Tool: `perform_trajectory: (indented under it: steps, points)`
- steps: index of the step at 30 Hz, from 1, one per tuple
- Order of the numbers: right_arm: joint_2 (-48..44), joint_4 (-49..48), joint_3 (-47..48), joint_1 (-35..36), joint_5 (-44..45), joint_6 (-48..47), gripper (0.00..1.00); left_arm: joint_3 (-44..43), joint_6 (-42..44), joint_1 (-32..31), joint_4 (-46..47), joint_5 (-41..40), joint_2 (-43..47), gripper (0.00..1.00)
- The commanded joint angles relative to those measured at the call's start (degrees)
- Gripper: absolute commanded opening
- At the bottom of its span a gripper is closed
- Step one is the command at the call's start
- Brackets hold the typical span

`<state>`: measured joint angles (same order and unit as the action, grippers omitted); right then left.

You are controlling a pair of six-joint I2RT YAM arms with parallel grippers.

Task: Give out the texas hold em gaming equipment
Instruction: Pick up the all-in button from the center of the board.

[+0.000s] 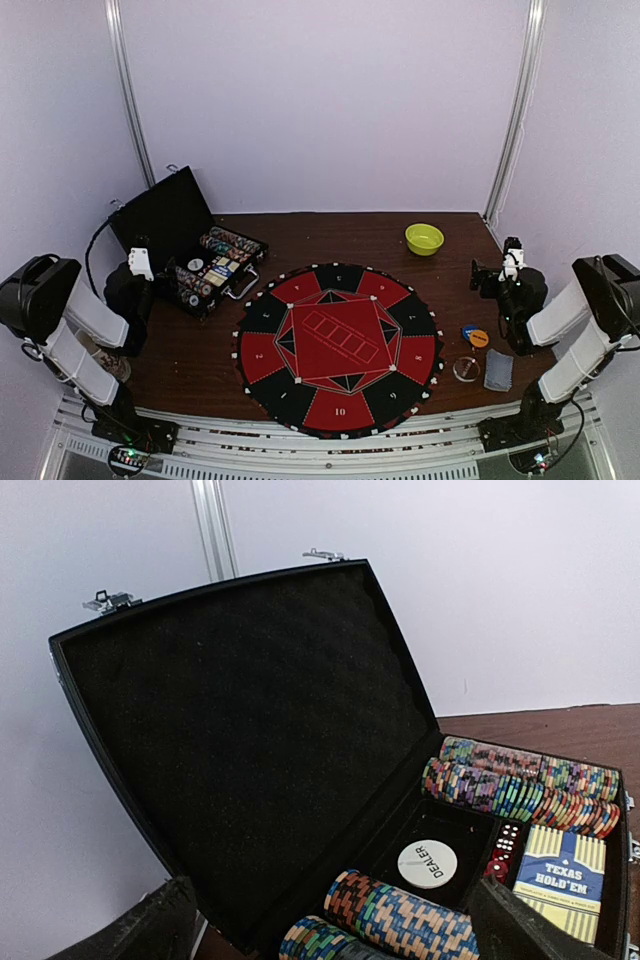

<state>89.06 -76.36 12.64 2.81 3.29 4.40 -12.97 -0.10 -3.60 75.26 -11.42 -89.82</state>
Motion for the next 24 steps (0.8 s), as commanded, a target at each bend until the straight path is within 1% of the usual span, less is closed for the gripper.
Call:
perform_trajectory:
  steps: [1,5,7,8,10,11,12,13,16,18,19,20,21,22,23,24]
  points:
    - [0.1,-0.38,0.33,-0.35,-0.13,-0.36,1.0,-0.56,0.39,-0.18,1.63,0.17,-0.01,0.98]
    - [0.27,-0.01,0.76,-0.32,-0.09,-0.27,1.0,-0.47,1.06,-0.16,1.65,1.35,0.47,0.98]
    - [-0.29,-0.34,0.3,-0.35,1.47,0.35,1.0,-0.63,2.01,-0.18,-1.63,3.02,4.56,0.98]
    - [-1.48,1.59,0.78,-0.35,3.22,1.12,1.0,-0.96,1.57,-0.11,-4.68,1.39,7.4,0.98]
    - [-6.29,13.8,5.86,-0.39,6.99,2.53,1.0,-2.01,-1.65,-0.12,-11.17,-6.19,12.8,0.98]
    - [-8.38,20.62,8.83,-0.41,8.0,3.1,1.0,-1.96,-2.69,-0.1,-12.22,-9.38,15.09,0.98]
    - [-10.23,24.52,10.99,-0.43,8.28,3.52,1.0,-1.5,-3.08,-0.16,-11.9,-11.02,17.43,0.98]
    - [-11.7,26.02,12.6,-0.44,7.92,3.56,1.0,-1.0,-3.21,-0.23,-11.49,-11.75,19.89,0.98]
    - [-16.13,30.54,18.42,-0.52,4.3,5.81,1.0,-1.44,-3.91,-0.26,-12.96,-15.9,28.33,0.98]
    - [-17.41,37.76,24.6,-0.52,-0.25,9.29,1.0,-4.93,-5.21,-0.19,-20.37,-20.23,34.32,0.98]
    - [-17.39,43.2,28.59,-0.52,-2.98,10.92,1.0,-7.63,-5.47,-0.13,-24.89,-21.4,36.7,0.98]
    - [-16.92,50.75,32.69,-0.47,-6.82,12.15,1.0,-10.64,-5.78,-0.25,-28.74,-21.58,38.24,0.98]
    - [-16.02,56.2,36.86,-0.44,-11.12,13.06,1.0,-13.61,-6.21,-0.18,-33.06,-20.74,39.17,0.98]
    - [-15.09,62.31,40.87,-0.14,-15.53,13.98,1.0,-17.14,-6.74,-0.24,-39.1,-18.57,39.5,0.98]
    - [-14.17,67.72,44.73,0.49,-18.77,14.42,0.99,-20.64,-7.57,-0.26,-43.14,-15.72,39.12,0.98]
    - [-13.51,73.72,47.71,1.55,-20.16,14.31,0.96,-24.14,-8.59,-0.24,-47.76,-12.45,38.03,0.98]
